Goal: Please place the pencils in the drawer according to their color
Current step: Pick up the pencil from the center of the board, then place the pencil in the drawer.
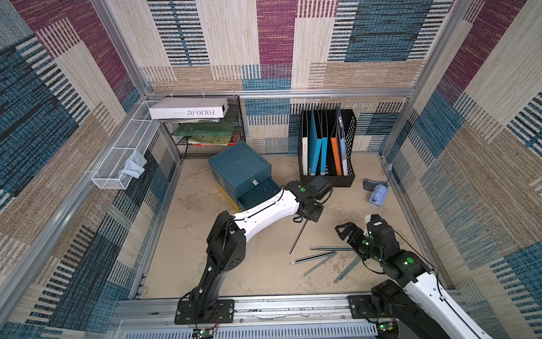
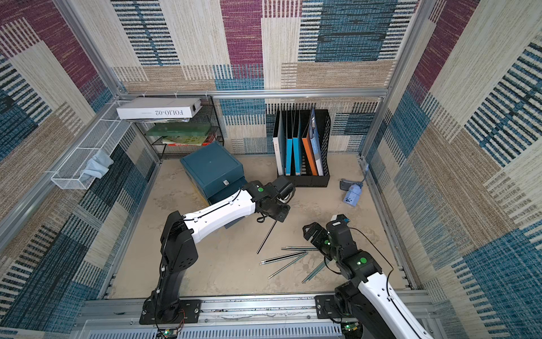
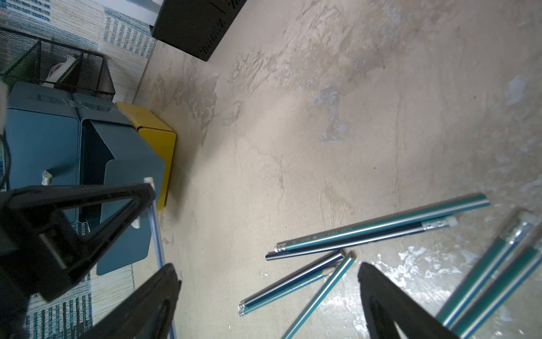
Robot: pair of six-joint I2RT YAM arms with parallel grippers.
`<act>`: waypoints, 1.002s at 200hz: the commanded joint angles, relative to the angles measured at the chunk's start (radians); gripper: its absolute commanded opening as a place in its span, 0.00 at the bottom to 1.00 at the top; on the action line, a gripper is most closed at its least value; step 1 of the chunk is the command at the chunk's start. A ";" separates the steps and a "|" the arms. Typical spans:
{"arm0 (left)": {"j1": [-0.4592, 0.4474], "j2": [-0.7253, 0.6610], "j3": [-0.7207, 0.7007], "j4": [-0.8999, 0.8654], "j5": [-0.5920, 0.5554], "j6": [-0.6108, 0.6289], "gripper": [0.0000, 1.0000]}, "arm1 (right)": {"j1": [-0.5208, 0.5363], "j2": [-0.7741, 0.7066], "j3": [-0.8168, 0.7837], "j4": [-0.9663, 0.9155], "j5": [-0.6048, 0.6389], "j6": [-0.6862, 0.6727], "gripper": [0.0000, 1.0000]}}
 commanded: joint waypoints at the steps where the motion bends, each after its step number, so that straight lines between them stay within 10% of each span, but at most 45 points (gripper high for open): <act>1: 0.008 -0.026 0.040 -0.036 -0.017 0.029 0.00 | 0.001 -0.001 0.000 0.028 -0.008 -0.015 0.99; 200: 0.342 -0.111 0.142 0.008 -0.181 0.291 0.00 | 0.000 -0.051 -0.003 0.028 0.005 0.006 0.99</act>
